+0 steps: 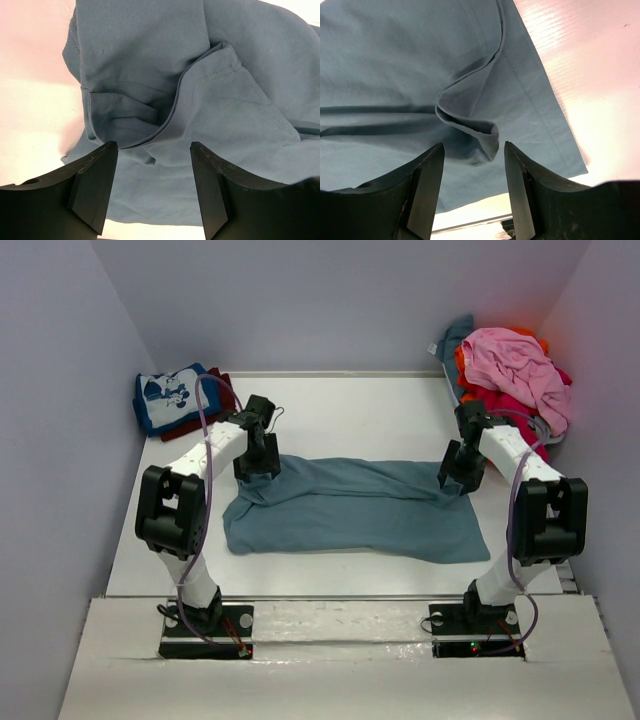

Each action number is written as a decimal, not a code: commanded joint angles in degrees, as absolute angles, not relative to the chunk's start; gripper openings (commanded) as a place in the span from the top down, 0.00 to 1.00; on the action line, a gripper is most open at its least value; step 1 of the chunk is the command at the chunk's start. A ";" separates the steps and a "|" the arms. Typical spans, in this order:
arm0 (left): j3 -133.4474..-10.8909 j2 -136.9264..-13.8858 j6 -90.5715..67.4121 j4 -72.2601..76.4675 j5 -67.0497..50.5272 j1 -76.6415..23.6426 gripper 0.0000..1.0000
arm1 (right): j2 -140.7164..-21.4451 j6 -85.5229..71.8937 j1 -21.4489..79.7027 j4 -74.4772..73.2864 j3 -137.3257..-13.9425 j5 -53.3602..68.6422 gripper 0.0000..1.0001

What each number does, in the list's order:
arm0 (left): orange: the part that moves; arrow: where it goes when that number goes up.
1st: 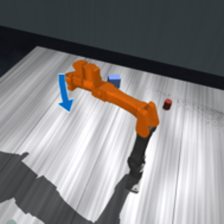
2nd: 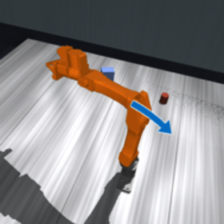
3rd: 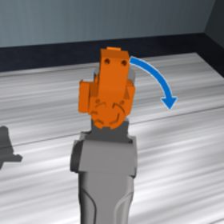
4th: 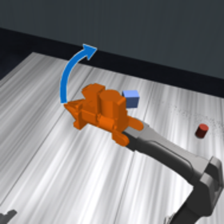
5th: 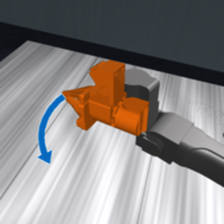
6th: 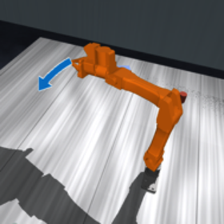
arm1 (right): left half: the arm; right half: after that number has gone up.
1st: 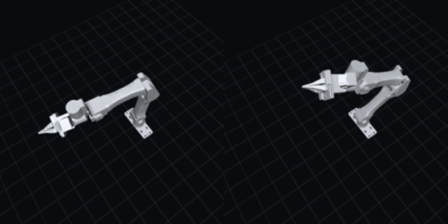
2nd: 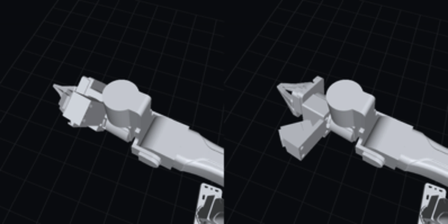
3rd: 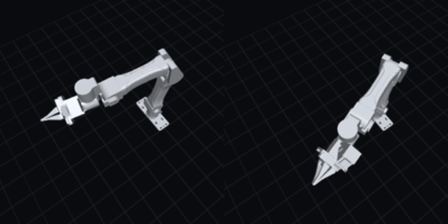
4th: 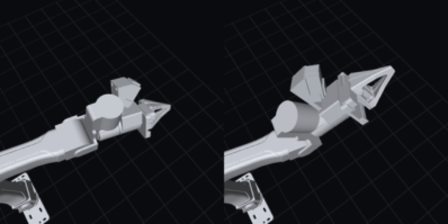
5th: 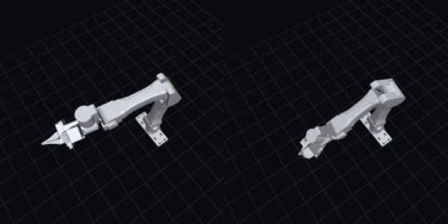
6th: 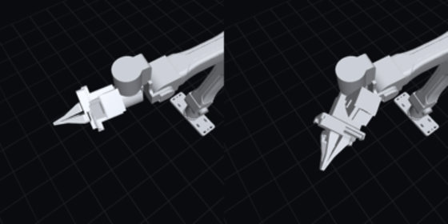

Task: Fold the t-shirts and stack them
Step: Fold the flattened tshirt in 1/3 of the way

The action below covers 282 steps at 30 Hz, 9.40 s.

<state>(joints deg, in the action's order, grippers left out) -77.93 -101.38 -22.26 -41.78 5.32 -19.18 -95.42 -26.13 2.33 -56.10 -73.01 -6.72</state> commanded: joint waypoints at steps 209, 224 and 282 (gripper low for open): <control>-93.07 -102.65 -21.36 -39.38 19.68 -19.42 0.94 | -101.77 -29.18 2.46 -65.74 -95.35 -2.72 0.93; -114.07 -116.01 -19.42 -41.13 23.91 -19.42 0.94 | -118.74 -27.16 2.46 -65.21 -120.84 -8.43 0.93; -116.02 -119.18 -17.49 -39.46 27.86 -19.95 0.94 | -120.41 -25.67 1.93 -63.28 -127.34 -10.99 0.93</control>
